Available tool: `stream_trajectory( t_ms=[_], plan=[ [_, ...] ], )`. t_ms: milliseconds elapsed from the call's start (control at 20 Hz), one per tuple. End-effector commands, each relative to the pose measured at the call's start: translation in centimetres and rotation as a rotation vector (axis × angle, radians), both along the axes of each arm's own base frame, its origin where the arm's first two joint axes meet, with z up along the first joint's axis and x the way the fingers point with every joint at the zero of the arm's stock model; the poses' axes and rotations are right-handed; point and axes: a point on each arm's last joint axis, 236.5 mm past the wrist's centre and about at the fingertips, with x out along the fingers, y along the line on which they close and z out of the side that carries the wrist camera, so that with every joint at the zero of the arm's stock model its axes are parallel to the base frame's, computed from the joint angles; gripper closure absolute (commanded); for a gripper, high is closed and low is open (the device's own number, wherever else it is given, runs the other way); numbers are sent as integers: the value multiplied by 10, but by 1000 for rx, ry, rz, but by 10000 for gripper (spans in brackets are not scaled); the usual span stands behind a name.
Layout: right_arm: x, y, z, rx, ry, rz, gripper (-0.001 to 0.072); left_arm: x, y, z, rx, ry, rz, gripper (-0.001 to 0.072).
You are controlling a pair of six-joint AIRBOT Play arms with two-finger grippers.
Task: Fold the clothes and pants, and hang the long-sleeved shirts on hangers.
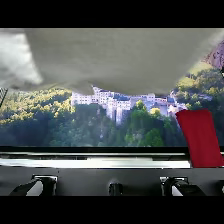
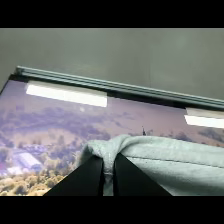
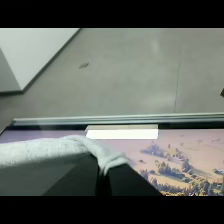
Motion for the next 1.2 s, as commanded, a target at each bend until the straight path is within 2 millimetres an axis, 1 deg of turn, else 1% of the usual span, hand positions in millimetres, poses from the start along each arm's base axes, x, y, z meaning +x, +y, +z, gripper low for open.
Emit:
stream_trajectory(
  t_ms=[0, 50, 100, 150, 200, 250, 300, 350, 400, 450, 550, 650, 750, 800, 850, 900, 950, 1000, 1050, 1100, 1150],
  plan=[
    [-59, -25, 30, 55, -91, -117, 684, -64, 6, 19, 12, -98, 115, 689],
    [-59, -26, 27, 57, -76, -123, 684, -69, 7, 22, 13, -112, 129, 689],
    [-52, -28, 19, 50, -43, -128, 684, -69, 9, 25, 17, -124, 133, 689],
    [-41, -28, 8, 46, 0, -128, 684, -65, 10, 26, 16, -128, 133, 690],
    [-25, -28, -5, 46, 54, -128, 684, -57, 12, 22, 12, -114, 132, 690],
    [-8, -28, -21, 49, 117, -129, 684, -45, 13, 16, 6, -89, 122, 689],
    [13, -28, -42, 51, 193, -130, 684, -28, 11, 7, 3, -58, 88, 689],
    [33, -29, -63, 43, 268, -129, 684, -10, 7, -5, -3, -16, 45, 690],
    [56, -29, -91, 34, 360, -129, 683, 11, 3, -25, -19, 50, -3, 689],
    [78, -29, -121, 24, 455, -127, 683, 32, 2, -49, -34, 129, -39, 689],
    [118, -30, -180, 13, 624, -124, 683, 78, 3, -107, -44, 301, -101, 689],
    [159, -28, -254, 18, 785, -117, 683, 128, -1, -169, -47, 440, -162, 689],
    [193, -27, -324, 22, 913, -110, 683, 176, -8, -241, -77, 569, -203, 689],
    [208, -28, -357, 24, 964, -113, 683, 200, -11, -280, -97, 624, -212, 689],
    [224, -28, -384, 23, 991, -116, 683, 220, -15, -315, -110, 660, -216, 689],
    [240, -29, -409, 27, 1002, -121, 683, 241, -17, -352, -123, 686, -214, 689],
    [258, -30, -432, 40, 998, -130, 683, 259, -19, -382, -130, 690, -208, 689],
    [274, -28, -450, 62, 985, -130, 683, 278, -20, -408, -138, 676, -194, 689],
    [288, -25, -466, 93, 971, -126, 683, 293, -21, -425, -144, 655, -184, 688],
    [298, -21, -481, 120, 965, -122, 683, 305, -22, -437, -156, 631, -175, 688],
    [305, -20, -491, 135, 963, -123, 683, 313, -23, -444, -182, 609, -169, 688]
  ],
)
